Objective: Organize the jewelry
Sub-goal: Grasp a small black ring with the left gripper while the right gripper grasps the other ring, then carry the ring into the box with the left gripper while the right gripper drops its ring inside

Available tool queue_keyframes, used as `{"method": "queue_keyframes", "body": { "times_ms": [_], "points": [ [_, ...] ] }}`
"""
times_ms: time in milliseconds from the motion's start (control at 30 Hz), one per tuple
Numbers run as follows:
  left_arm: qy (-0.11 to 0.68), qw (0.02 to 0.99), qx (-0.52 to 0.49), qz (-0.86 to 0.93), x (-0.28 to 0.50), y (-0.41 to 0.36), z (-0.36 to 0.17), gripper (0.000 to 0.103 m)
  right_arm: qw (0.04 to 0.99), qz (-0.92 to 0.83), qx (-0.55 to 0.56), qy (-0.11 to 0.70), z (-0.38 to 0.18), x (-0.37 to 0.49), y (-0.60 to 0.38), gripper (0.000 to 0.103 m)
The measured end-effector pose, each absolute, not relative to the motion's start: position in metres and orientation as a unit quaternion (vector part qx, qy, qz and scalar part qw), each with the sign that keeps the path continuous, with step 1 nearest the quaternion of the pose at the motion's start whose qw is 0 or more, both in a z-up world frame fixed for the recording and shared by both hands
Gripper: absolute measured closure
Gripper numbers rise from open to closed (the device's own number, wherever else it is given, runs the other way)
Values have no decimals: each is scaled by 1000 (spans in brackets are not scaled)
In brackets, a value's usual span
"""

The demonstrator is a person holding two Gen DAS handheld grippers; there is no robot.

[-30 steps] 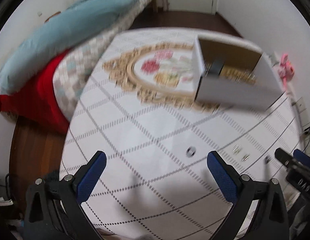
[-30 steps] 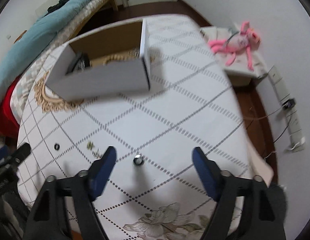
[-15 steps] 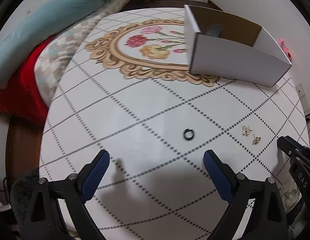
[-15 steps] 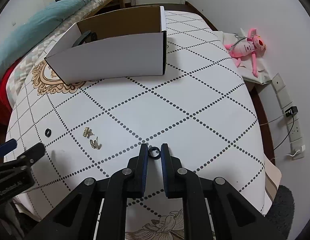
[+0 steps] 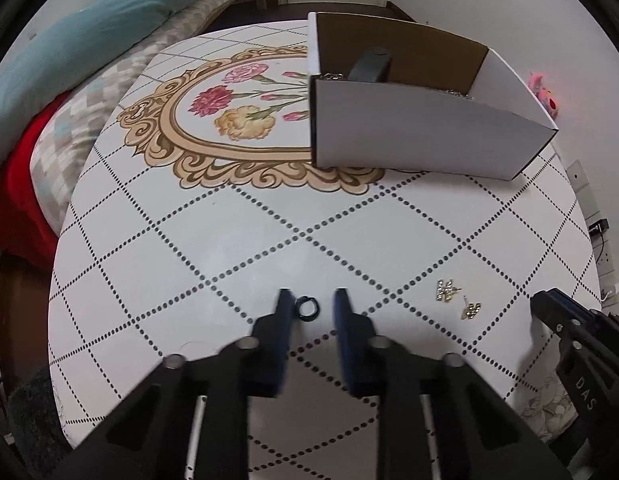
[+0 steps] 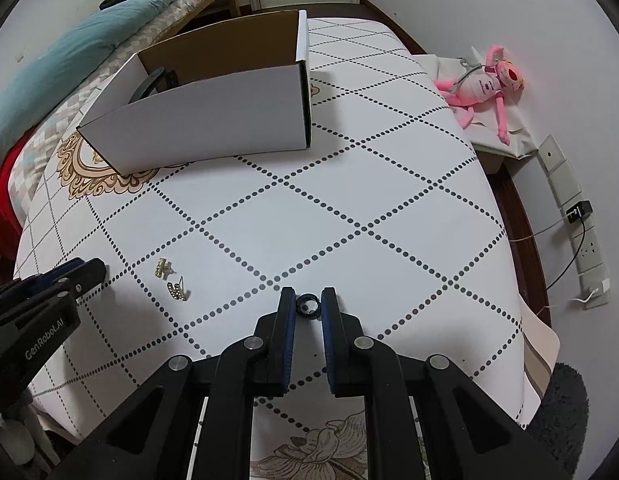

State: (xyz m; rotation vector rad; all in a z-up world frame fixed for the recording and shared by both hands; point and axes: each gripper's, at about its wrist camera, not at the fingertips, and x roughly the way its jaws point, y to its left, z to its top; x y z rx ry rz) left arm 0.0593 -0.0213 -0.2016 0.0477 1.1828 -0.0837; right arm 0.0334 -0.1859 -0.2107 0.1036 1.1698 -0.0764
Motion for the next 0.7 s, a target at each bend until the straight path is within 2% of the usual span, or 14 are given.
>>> {"method": "queue_keyframes", "body": {
  "times_ms": [33, 400, 700],
  "points": [
    [557, 829, 22, -40, 59, -22, -202, 93, 832, -36, 49, 552, -211, 33, -186, 90],
    [551, 833, 12, -46, 56, -17, -198, 93, 836, -30, 67, 544, -201, 32, -192, 90],
    [509, 852, -36, -117, 81, -33, -115, 93, 864, 18, 122, 489, -130, 63, -205, 90]
  ]
}}
